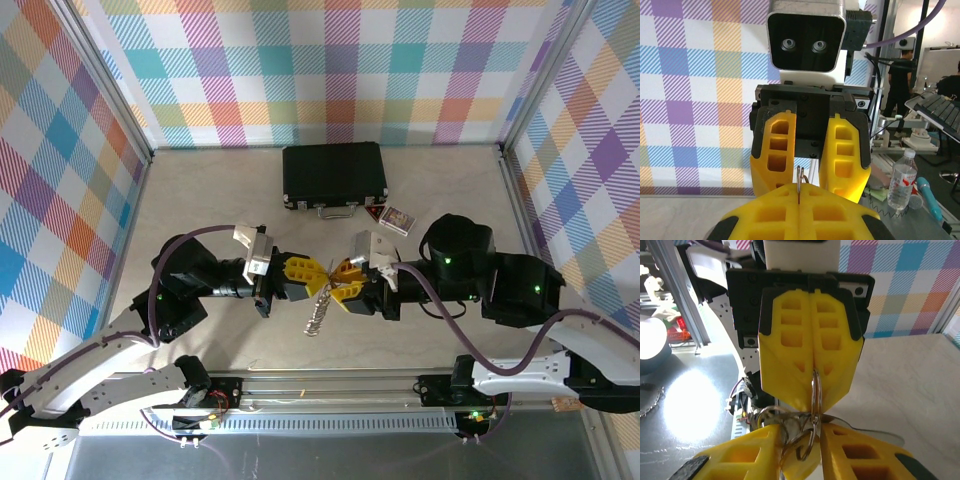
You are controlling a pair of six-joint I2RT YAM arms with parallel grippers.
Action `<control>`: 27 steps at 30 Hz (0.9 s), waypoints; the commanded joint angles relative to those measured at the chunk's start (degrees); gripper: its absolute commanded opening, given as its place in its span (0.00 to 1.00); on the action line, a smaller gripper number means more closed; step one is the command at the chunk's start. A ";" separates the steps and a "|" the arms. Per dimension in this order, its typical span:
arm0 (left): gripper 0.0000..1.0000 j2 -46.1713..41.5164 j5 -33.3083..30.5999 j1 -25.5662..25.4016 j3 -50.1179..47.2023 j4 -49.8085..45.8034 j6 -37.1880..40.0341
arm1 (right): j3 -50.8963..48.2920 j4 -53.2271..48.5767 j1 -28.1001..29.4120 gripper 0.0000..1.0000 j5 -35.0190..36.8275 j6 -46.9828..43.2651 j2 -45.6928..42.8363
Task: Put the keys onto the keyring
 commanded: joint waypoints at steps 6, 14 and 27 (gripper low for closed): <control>0.00 -0.65 1.58 -0.41 -1.96 8.44 -3.77 | -2.33 7.05 0.33 0.28 -0.62 1.79 -2.49; 0.00 -0.66 1.83 -0.45 -2.16 8.79 -4.12 | -2.74 8.08 0.34 0.25 0.68 1.79 -2.30; 0.00 -0.98 1.86 -0.54 -2.68 8.22 -3.95 | -3.91 9.93 0.31 0.08 2.35 1.79 -2.46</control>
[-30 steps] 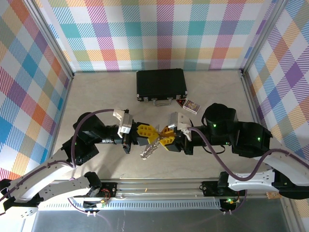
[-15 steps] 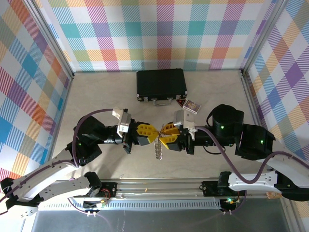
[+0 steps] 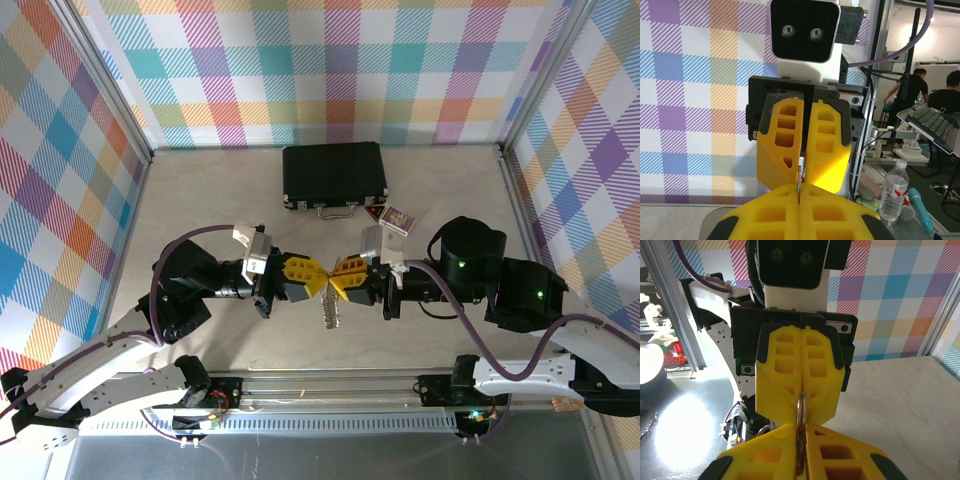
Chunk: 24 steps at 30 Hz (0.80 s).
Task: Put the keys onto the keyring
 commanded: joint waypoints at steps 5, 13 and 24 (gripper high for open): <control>0.00 -1.58 1.17 -0.52 0.40 -0.26 1.67 | 0.30 1.23 0.34 0.00 1.60 0.10 0.52; 0.20 -3.42 -9.14 -0.52 8.73 -27.56 16.69 | 6.15 -10.04 0.34 0.00 2.86 -4.65 2.85; 0.33 1.34 -12.77 -0.54 18.93 -49.47 28.29 | 18.55 -29.06 0.38 0.00 9.87 -7.23 11.04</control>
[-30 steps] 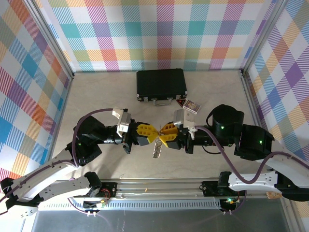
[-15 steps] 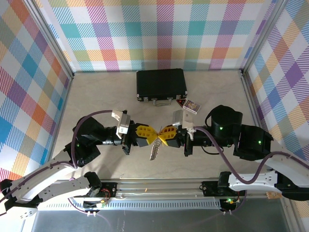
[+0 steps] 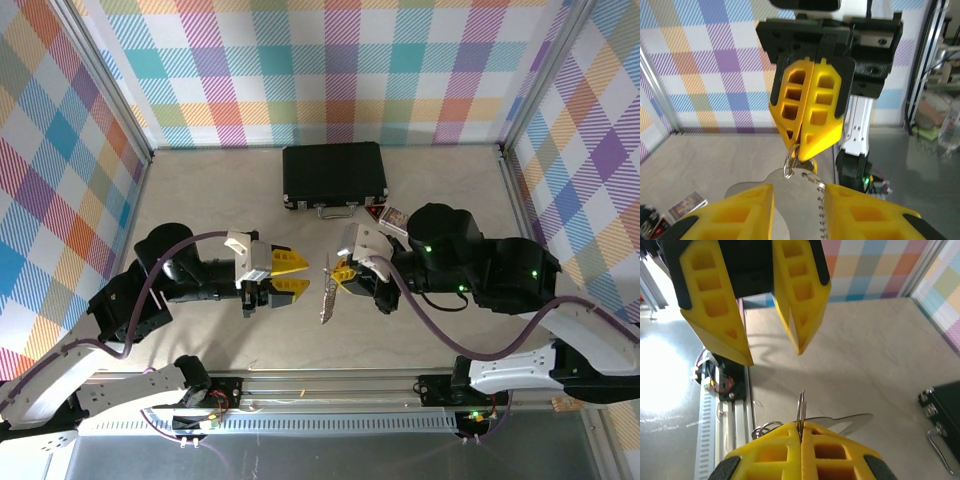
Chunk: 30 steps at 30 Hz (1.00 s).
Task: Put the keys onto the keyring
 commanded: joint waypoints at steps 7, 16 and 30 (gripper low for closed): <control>0.34 2.91 0.00 -0.50 0.35 -3.37 3.26 | 4.15 -8.46 0.64 0.00 1.36 -1.44 2.88; 0.31 5.24 1.26 -0.85 -0.80 -0.46 2.46 | 4.79 -8.18 0.73 0.00 0.48 -2.47 4.67; 0.20 5.80 3.22 -1.12 -2.48 2.70 1.68 | 3.95 -7.79 0.71 0.00 -0.50 -2.49 4.67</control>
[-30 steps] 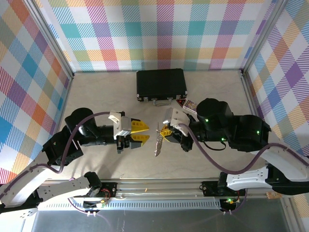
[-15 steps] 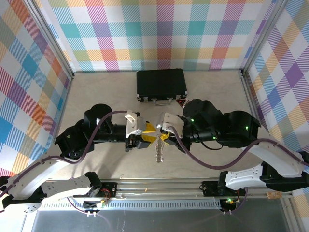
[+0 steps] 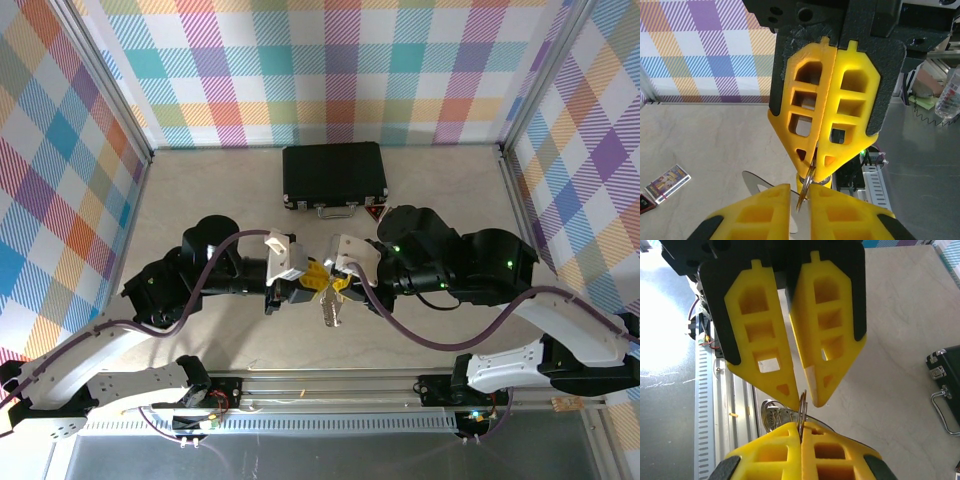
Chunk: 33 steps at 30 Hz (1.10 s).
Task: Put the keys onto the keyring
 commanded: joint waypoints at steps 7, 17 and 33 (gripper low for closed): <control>0.04 -0.93 1.32 -0.72 -1.64 4.26 -0.83 | 0.39 2.04 0.42 0.00 -1.78 -0.64 -0.34; 0.00 -5.07 5.51 -0.76 -6.17 18.50 -9.15 | -3.65 8.47 0.40 0.13 -4.57 1.14 -4.00; 0.00 -7.83 9.85 -0.74 -14.09 40.11 -22.70 | -7.13 14.43 0.43 0.03 -6.07 2.04 -7.58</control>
